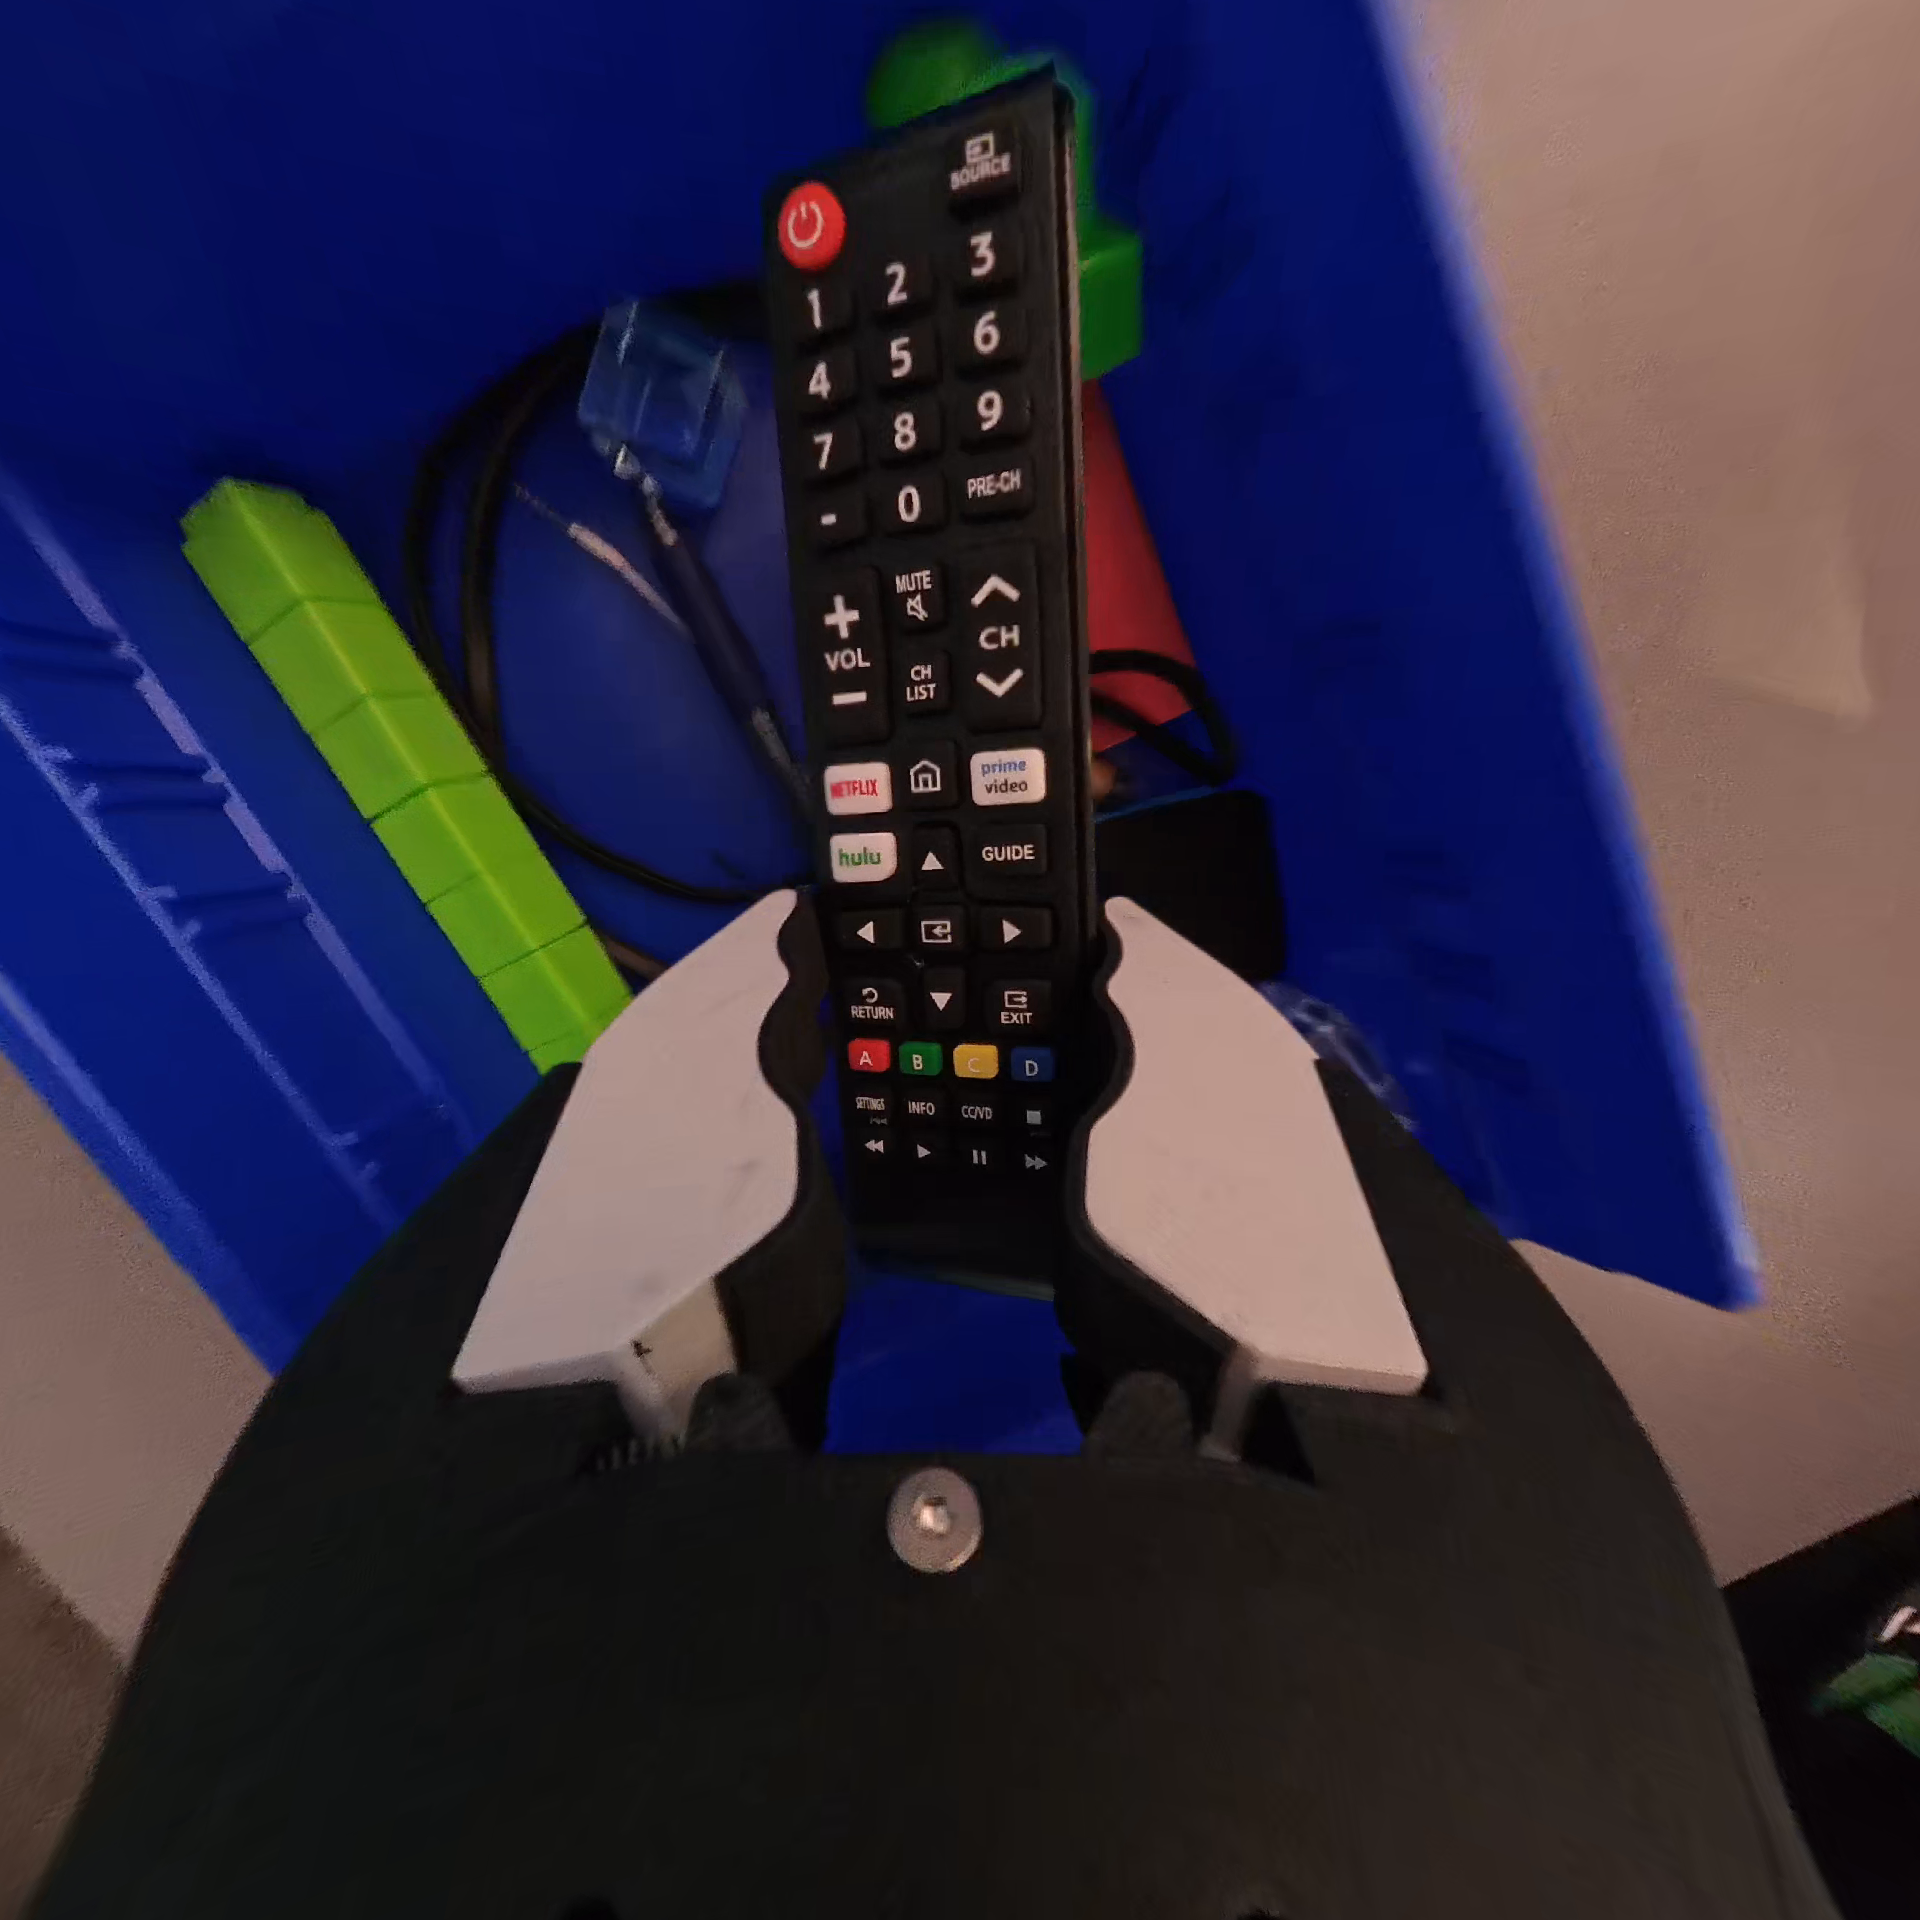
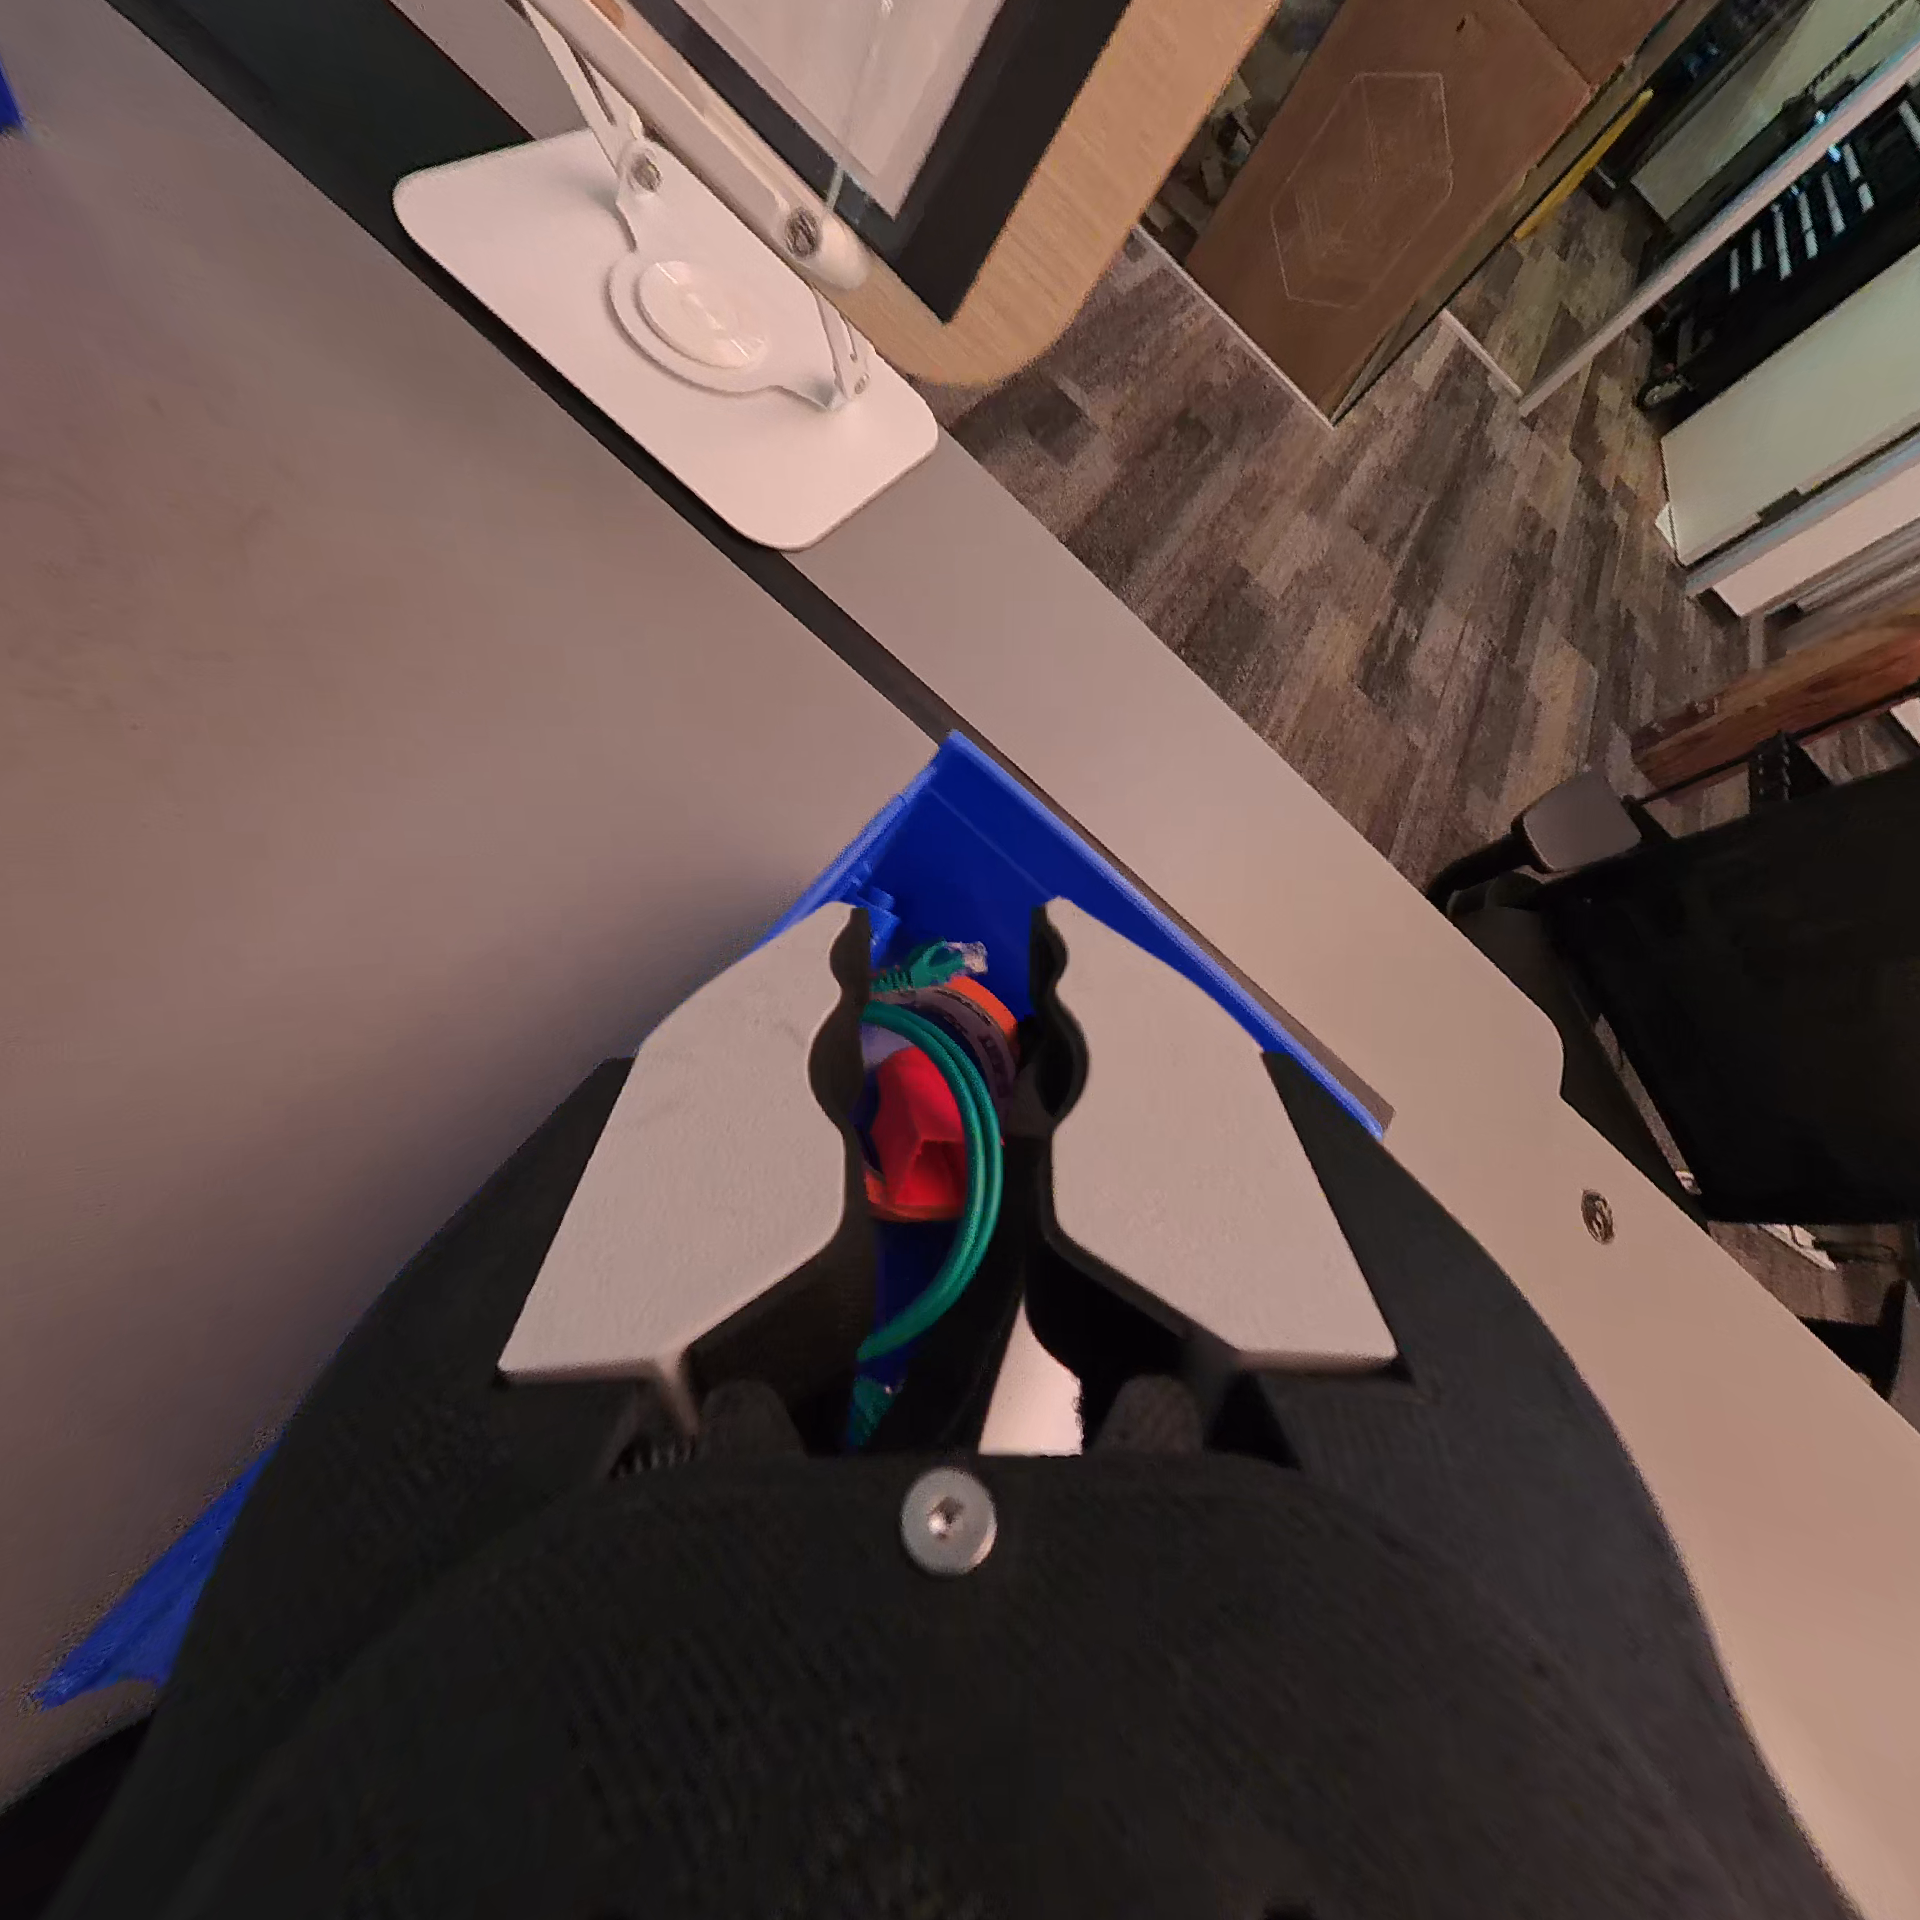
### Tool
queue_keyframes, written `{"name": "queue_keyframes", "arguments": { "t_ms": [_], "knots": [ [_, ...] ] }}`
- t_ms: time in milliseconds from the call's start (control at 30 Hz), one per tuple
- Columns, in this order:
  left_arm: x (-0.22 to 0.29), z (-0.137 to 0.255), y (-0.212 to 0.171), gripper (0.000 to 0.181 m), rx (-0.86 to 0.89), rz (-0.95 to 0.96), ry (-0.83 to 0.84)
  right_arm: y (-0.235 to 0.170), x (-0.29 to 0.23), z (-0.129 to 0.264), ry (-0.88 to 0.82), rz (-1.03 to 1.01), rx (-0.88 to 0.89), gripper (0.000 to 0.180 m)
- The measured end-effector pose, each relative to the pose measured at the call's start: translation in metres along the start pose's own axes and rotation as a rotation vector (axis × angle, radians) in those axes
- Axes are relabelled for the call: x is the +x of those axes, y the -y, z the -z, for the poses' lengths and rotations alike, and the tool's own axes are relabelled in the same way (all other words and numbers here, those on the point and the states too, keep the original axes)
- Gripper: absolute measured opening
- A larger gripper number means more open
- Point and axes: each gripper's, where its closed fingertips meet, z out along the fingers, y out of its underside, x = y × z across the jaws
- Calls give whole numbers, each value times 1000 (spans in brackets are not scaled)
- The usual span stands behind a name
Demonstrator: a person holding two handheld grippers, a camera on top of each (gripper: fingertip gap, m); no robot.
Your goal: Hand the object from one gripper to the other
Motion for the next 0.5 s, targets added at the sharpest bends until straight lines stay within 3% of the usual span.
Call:
{"name": "queue_keyframes", "arguments": {
  "t_ms": [233, 400, 500],
  "knots": [
    [93, 60, 51, 48, 334, -113, -342, 64, -52, 18, 192, -24, 287, 31],
    [192, 97, 64, 48, 449, -274, -684, 122, -137, 54, 637, -140, 567, 37],
    [246, 120, 60, 48, 476, -335, -933, 143, -183, 74, 921, -236, 665, 54]
  ]
}}
